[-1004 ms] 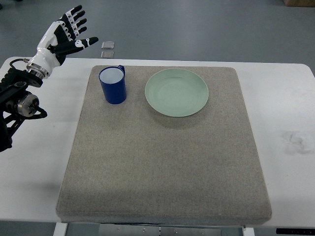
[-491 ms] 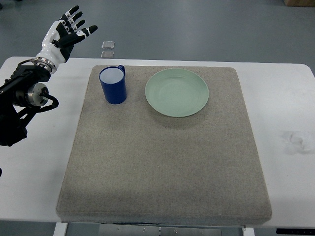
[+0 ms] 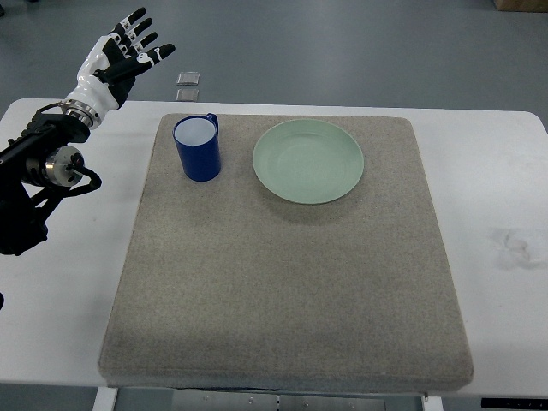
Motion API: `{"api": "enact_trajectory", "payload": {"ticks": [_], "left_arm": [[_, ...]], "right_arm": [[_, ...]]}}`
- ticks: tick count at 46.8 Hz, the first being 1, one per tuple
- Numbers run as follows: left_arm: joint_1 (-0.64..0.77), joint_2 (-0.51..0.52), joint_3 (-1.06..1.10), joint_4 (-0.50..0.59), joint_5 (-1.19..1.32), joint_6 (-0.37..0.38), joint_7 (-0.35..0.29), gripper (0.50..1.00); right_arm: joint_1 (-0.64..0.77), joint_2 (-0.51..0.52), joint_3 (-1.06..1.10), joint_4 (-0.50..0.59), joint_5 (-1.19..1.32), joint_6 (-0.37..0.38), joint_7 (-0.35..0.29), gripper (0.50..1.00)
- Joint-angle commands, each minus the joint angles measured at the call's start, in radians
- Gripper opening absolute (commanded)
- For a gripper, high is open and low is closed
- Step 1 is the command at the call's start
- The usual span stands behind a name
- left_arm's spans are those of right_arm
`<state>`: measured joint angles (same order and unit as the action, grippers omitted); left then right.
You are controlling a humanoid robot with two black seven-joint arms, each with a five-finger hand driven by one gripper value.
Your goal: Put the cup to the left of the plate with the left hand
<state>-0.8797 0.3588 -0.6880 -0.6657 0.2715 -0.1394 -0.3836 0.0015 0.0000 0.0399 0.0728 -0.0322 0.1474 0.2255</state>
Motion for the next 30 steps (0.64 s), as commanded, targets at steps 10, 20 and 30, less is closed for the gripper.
{"api": "enact_trajectory", "payload": {"ticks": [10, 20, 30], "left_arm": [[-0.001, -0.012, 0.001, 0.0, -0.09, -0.005, 0.0, 0.992], [-0.001, -0.011, 0.001, 0.0, -0.091, -0.005, 0.0, 0.994], [-0.002, -0.009, 0.001, 0.0, -0.091, -0.005, 0.0, 0.994]], "right_arm": [[0.0, 0.0, 0.005, 0.01, 0.003, 0.015, 0.0, 0.932], [-0.005, 0.0, 0.003, 0.122, 0.002, 0.02, 0.0, 0.932], [-0.008, 0.0, 0.0, 0.133, 0.0, 0.024, -0.009, 0.932]]}}
